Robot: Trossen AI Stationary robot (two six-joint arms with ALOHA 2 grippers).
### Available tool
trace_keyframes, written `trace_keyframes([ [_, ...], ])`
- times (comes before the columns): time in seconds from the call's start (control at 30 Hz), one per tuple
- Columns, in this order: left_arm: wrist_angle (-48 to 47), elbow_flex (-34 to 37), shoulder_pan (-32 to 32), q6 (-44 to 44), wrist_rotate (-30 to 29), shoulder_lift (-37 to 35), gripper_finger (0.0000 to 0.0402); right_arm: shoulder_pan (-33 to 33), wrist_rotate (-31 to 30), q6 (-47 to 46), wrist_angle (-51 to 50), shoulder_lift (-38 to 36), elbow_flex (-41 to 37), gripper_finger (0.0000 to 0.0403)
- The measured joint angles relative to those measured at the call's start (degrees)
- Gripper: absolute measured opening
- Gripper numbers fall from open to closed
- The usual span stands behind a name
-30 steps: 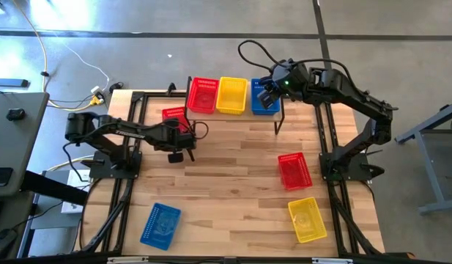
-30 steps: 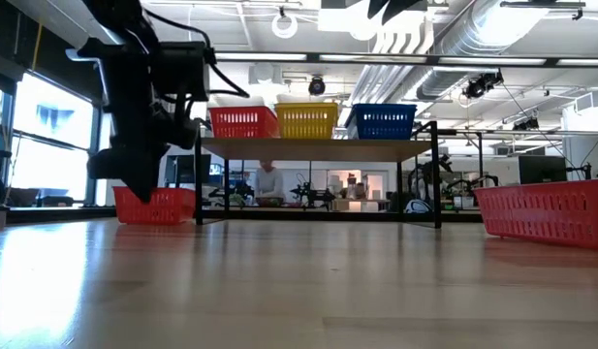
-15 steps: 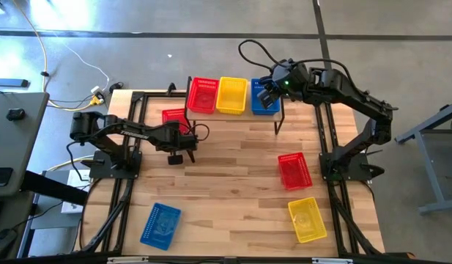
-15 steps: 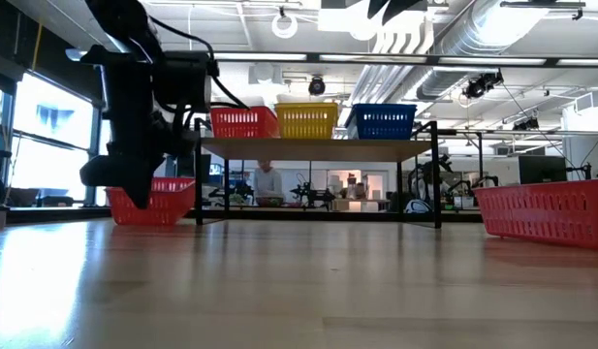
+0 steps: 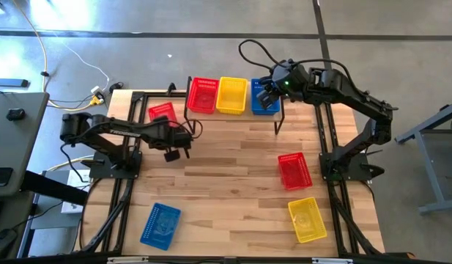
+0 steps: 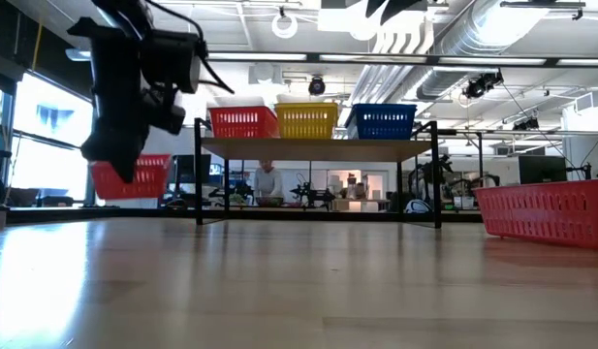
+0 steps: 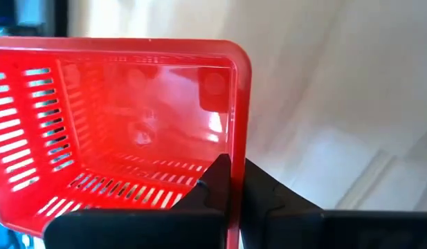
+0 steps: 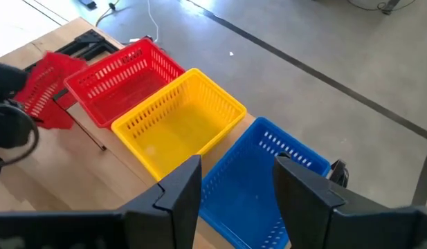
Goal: Stack baskets on shelf by color
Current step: Stack the top red bin on the red bin on the shelf
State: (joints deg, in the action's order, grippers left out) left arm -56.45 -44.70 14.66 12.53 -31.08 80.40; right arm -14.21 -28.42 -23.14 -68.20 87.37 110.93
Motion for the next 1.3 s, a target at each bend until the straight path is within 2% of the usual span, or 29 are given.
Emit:
trace_keyframes([
  [0.2,-7.9,-3.8,1.2,5.3,-4.5,-2.7,0.0001,0.0,0.0,-0.4,0.0,0.0,0.0,0.0161],
  [0.4,-10.9,-9.1,4.9,5.2,-7.7,-4.9,0.0001,0.0,0.0,-0.4,-0.1,0.0,0.0,0.0161],
  [0.57,-12.0,-15.2,8.3,1.1,-9.2,-6.4,0.0,0.0,0.0,-0.4,-0.2,0.0,0.0,0.0161],
  [0.8,-12.8,-27.0,12.5,-8.6,-10.9,-6.6,0.0,0.0,0.0,-0.4,-0.2,0.0,0.0,0.0161],
  [1.03,-12.2,-39.8,15.1,-22.4,-5.7,-6.6,0.0,0.0,0.0,0.0,-0.2,0.0,0.0,0.0161],
  [1.17,-8.7,-47.2,16.2,-30.3,1.3,-6.6,0.0,0.0,0.0,0.0,-0.2,0.0,0.0,0.0161],
  [1.3,-7.4,-54.1,16.5,-33.6,7.3,-4.7,0.0,0.0,0.0,-0.4,-0.2,0.0,0.0,0.0161],
])
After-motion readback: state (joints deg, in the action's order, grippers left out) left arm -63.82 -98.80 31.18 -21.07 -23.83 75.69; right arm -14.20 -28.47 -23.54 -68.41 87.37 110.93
